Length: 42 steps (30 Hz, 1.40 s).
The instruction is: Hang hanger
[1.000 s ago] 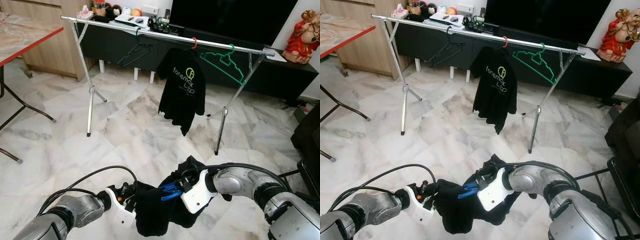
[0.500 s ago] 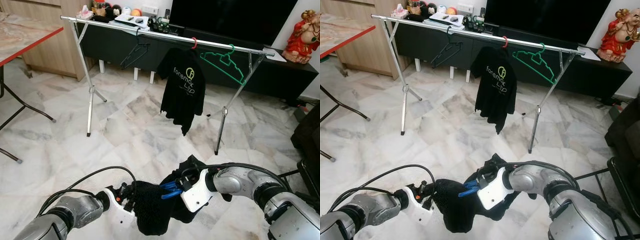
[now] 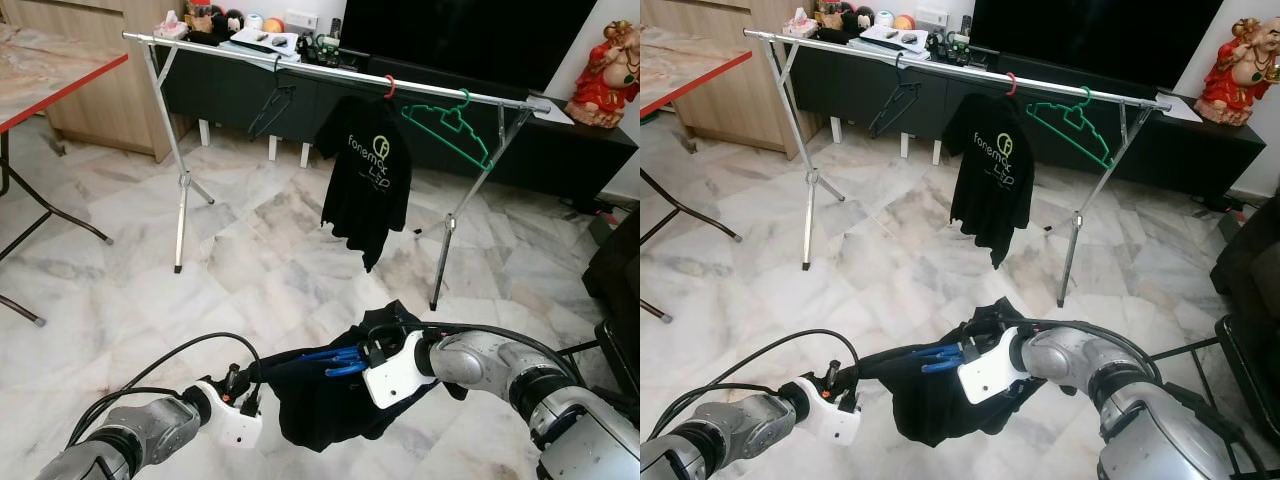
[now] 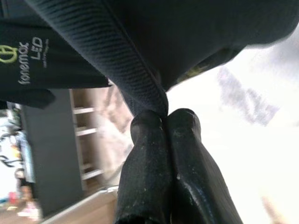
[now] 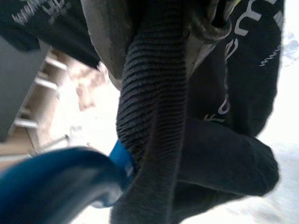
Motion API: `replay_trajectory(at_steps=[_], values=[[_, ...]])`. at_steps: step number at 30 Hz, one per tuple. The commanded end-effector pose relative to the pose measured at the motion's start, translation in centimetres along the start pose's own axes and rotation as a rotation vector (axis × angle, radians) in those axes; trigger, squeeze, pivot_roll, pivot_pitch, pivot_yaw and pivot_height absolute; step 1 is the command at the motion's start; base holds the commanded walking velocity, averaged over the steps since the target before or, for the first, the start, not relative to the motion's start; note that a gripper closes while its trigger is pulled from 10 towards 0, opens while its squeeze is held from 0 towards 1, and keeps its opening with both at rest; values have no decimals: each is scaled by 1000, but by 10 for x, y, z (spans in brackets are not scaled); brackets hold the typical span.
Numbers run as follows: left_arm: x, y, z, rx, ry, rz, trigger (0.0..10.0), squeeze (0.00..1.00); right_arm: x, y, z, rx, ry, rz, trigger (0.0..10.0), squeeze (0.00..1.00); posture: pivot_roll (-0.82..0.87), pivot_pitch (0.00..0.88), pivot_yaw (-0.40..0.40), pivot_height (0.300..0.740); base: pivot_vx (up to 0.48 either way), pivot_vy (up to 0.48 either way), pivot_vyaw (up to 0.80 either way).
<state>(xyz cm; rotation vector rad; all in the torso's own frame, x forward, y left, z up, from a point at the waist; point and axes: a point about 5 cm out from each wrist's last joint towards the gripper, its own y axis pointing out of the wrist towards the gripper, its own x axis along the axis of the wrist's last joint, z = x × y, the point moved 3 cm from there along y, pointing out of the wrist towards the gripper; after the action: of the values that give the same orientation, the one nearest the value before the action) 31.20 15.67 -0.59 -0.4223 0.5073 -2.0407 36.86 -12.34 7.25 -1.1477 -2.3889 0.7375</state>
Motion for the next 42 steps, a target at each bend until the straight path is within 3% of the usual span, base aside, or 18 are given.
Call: replay_trajectory(at_steps=[1, 2, 3, 4, 8, 9, 11, 15, 18, 21, 23, 25, 26, 27, 28, 31, 34, 42], values=[[-11, -9, -18, -77, -59, 54, 0, 0, -24, -11, -15, -116, 114, 104, 10000, 0, 3, 91, -171, 740, 0, 0, 0], [-12, -9, -20, -93, -110, 69, 0, 0, -24, -11, -24, -188, 266, 92, 10000, 0, 3, 92, -171, 740, 0, 0, 0], [-12, -9, -20, -93, -110, 69, 0, 0, -24, -11, -24, -188, 266, 92, 10000, 0, 3, 92, -171, 740, 0, 0, 0], [-13, -10, -21, -98, -148, 76, 0, 0, -23, -11, -33, -264, 493, 53, 10000, 0, 1, 92, -169, 740, 0, 0, 0], [-13, -11, -24, -114, -183, 84, 0, 0, -17, -9, -47, -378, 989, -113, 10000, 0, 1, 94, -168, 740, 0, 0, 0], [-13, -11, -24, -114, -183, 84, 0, 0, -17, -9, -47, -378, 989, -113, 10000, 0, 1, 94, -168, 740, 0, 0, 0], [-12, -11, -27, -125, -204, 80, 0, 0, -16, -8, -46, -383, 1103, -157, 10000, 0, -3, 94, -168, 740, 0, 0, 0], [-7, -10, -28, -128, -270, 66, 0, 0, -23, -5, -25, -336, 1130, -64, 10000, 0, -9, 92, -172, 740, 0, 0, 0], [-6, -9, -26, -115, -287, 70, 0, 0, -19, -1, -17, -284, 1168, -79, 10000, 0, -5, 92, -172, 740, 0, 0, 0], [-7, -8, -23, -98, -300, 82, 0, 0, -10, 2, -6, -174, 1101, -108, 10000, 0, -5, 93, -172, 740, 0, 0, 0], [-14, -9, -20, -72, -328, 116, 0, 0, -7, 1, 10, -51, 939, -65, 10000, 0, -6, 92, -170, 740, 0, 0, 0], [-17, -10, -18, -60, -340, 131, 0, 0, -8, 1, 16, -11, 877, -41, 10000, 0, -6, 92, -170, 740, 0, 0, 0], [-20, -11, -16, -40, -364, 141, 6078, 0, -10, -1, 23, 34, 799, -18, 10000, 0, -5, 92, -170, 740, 0, 0, 0], [-20, -11, -16, -40, -364, 141, 6078, 0, -10, -1, 23, 34, 799, -18, 10000, 0, -5, 92, -170, 740, 0, 0, 0], [-21, -11, -14, -24, -381, 143, 10000, 0, -11, -3, 27, 71, 720, -2, 10000, 0, -2, 93, -170, 740, 0, 0, 0], [-18, -14, -10, -15, -397, 87, 10000, 0, -15, -11, 31, 159, 484, 14, 10000, 0, 0, 92, -169, 740, 0, 0, 0], [-17, -14, -10, -17, -399, 72, 10000, 0, -16, -13, 30, 162, 456, 13, 10000, 0, 0, 92, -169, 740, 0, 0, 0], [3, -10, -2, -36, -416, -73, 10000, 0, -5, -14, 21, 183, 258, -60, 10000, 0, 3, 87, -177, 740, 0, 0, 0]])
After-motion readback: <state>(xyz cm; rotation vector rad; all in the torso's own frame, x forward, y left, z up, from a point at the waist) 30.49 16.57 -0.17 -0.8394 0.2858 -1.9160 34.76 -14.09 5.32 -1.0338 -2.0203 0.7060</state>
